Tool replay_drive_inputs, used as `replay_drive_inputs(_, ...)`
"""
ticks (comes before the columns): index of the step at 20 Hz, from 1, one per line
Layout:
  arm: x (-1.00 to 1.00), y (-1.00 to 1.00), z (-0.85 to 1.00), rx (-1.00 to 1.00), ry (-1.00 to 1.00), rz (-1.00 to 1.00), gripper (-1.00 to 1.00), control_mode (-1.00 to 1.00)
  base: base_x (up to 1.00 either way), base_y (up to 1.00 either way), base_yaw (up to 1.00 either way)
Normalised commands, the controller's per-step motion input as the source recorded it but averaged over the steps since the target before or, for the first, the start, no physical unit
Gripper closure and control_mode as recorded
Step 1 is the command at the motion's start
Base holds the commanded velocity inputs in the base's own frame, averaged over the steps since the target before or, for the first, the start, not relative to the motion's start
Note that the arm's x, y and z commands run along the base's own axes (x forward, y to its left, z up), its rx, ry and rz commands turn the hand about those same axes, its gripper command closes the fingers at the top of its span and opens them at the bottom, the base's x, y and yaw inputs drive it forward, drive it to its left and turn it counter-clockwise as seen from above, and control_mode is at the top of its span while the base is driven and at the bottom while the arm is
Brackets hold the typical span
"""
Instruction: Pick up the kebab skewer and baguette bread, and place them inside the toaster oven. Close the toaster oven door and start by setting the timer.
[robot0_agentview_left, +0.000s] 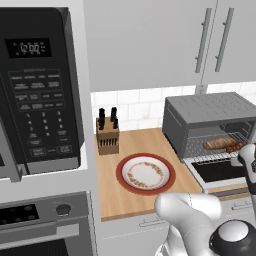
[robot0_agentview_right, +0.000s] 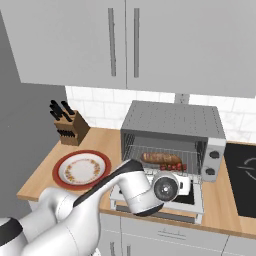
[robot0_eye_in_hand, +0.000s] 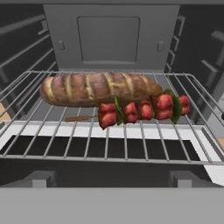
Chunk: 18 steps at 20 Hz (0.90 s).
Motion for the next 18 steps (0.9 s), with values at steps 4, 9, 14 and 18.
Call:
replay_drive_inputs(4,0.14,0.00,0.00,0.00,0.00,0.00,-1.00,-1.00,0.00,0.00,0.00)
replay_drive_inputs(9,0.09,0.00,0.00,0.00,0.00,0.00,-1.00,-1.00,0.00,0.00,0.00)
replay_drive_inputs(14,0.17,0.00,0.00,0.00,0.00,0.00,-1.00,-1.00,0.00,0.00,0.00)
replay_drive_inputs(18,0.23,0.00,-0.07,0.00,0.00,0.00,-1.00,-1.00,0.00,0.00,0.00)
